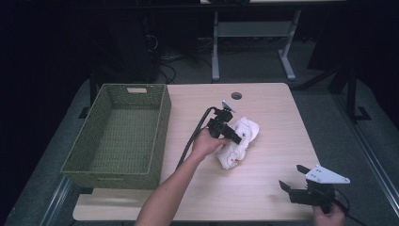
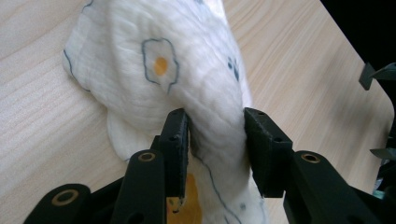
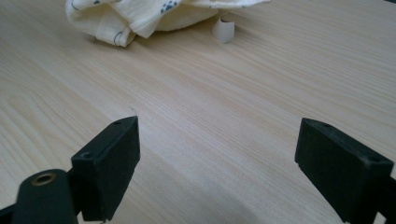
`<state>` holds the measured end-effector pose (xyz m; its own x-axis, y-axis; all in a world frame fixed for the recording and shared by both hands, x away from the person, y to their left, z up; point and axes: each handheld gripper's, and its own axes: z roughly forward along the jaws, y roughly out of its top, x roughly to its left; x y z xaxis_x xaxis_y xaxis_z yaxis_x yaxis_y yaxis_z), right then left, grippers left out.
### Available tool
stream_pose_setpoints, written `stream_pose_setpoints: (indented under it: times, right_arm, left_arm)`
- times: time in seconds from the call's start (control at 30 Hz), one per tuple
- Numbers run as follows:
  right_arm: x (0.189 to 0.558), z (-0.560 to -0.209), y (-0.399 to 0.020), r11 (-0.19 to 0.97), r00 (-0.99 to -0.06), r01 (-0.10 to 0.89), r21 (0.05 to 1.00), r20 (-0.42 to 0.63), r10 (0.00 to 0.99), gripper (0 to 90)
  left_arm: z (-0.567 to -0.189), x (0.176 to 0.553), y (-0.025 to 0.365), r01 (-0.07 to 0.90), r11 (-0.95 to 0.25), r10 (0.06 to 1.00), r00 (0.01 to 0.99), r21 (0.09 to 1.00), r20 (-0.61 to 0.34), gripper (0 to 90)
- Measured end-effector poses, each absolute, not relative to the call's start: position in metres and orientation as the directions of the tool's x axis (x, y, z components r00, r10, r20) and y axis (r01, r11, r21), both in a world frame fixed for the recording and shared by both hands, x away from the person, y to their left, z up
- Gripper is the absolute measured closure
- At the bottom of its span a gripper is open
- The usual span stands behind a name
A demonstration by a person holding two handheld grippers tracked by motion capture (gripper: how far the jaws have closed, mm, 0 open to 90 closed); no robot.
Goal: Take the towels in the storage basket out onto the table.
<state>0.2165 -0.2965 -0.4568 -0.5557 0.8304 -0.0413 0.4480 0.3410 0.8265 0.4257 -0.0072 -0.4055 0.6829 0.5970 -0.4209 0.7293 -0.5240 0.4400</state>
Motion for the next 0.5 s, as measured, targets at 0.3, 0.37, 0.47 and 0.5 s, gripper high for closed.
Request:
stream_pose_setpoints:
  times: [0.3,0.37,0.47,0.5]
  right_arm:
    - [0.219,-0.457,-0.296,0.346,-0.56,0.448,0.825,-0.043,0.827,13.6]
    - [0.219,-0.457,-0.296,0.353,-0.56,0.448,0.822,-0.05,0.827,13.6]
    - [0.219,-0.457,-0.295,0.347,-0.558,0.45,0.823,-0.045,0.829,13.6]
    - [0.219,-0.457,-0.295,0.349,-0.558,0.448,0.823,-0.047,0.828,13.6]
  left_arm:
    - [-0.395,0.421,0.01,0.717,-0.498,0.596,0.691,0.487,-0.409,53.8]
    - [-0.391,0.419,0.018,0.712,-0.494,0.597,0.695,0.499,-0.401,53.1]
    - [-0.389,0.418,0.023,0.709,-0.496,0.594,0.698,0.502,-0.4,52.3]
    - [-0.388,0.417,0.026,0.705,-0.499,0.596,0.701,0.503,-0.391,52.3]
